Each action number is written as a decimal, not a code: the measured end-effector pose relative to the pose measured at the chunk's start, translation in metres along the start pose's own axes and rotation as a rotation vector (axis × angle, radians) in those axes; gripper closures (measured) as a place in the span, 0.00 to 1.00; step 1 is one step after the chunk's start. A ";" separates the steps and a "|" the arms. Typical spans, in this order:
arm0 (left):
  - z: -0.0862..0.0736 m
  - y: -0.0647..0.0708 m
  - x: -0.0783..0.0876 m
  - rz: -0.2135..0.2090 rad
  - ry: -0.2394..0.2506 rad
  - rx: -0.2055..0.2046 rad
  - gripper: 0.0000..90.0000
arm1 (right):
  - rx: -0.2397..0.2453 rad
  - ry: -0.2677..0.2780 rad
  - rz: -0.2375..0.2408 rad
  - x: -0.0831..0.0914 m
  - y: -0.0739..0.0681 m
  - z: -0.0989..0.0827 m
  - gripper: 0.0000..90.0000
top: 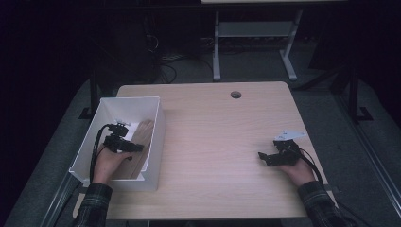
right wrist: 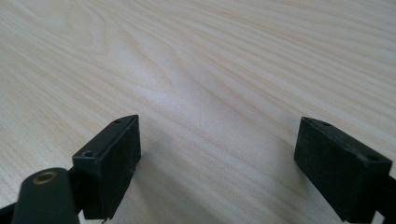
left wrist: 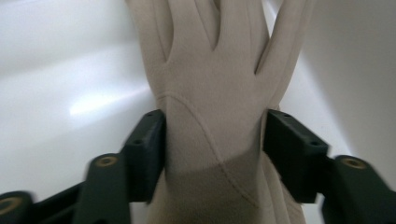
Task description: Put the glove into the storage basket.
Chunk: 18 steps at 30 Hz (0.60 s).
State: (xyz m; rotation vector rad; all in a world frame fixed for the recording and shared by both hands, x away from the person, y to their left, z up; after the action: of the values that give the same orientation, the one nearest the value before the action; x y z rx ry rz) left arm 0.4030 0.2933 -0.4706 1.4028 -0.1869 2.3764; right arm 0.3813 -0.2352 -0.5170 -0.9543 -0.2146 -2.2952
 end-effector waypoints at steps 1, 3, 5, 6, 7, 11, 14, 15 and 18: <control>0.001 -0.001 0.002 0.002 0.007 0.002 0.38 | 0.000 0.000 0.000 0.000 0.000 0.000 0.16; 0.003 -0.001 0.007 0.002 0.018 0.003 0.33 | -0.001 0.000 0.000 0.000 0.000 0.000 0.16; 0.007 0.000 0.014 -0.005 0.034 -0.002 0.32 | 0.000 0.000 0.000 0.000 0.000 0.000 0.16; 0.010 0.000 0.018 -0.001 0.041 -0.007 0.31 | 0.000 0.000 0.000 0.000 0.000 0.000 0.16; 0.011 0.000 0.021 0.000 0.047 -0.010 0.30 | -0.001 0.000 0.000 0.000 0.000 0.000 0.16; 0.023 0.003 0.038 -0.008 0.084 -0.018 0.29 | 0.002 -0.001 0.000 0.000 0.000 0.000 0.16; 0.032 0.006 0.049 -0.009 0.109 -0.022 0.26 | 0.001 -0.002 0.002 0.001 -0.001 -0.001 0.16; 0.037 0.007 0.055 -0.006 0.119 -0.028 0.25 | -0.001 -0.001 0.005 0.001 -0.001 -0.001 0.16; 0.047 0.014 0.066 -0.009 0.148 -0.044 0.22 | 0.001 0.000 0.005 0.001 -0.001 -0.001 0.16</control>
State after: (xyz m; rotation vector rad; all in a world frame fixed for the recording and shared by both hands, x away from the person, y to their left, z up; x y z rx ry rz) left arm 0.4076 0.2826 -0.3893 1.1999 -0.1909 2.4416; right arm 0.3794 -0.2351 -0.5170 -0.9537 -0.2129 -2.2900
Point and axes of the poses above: each handheld gripper's, and its own axes: x roughly backward along the jaws, z roughly out of its top, y roughly to its right, the point moved 5 cm from there along -x, roughly forward along the jaws, and after that the axes turned 4 degrees about z, right-handed, at the moved point
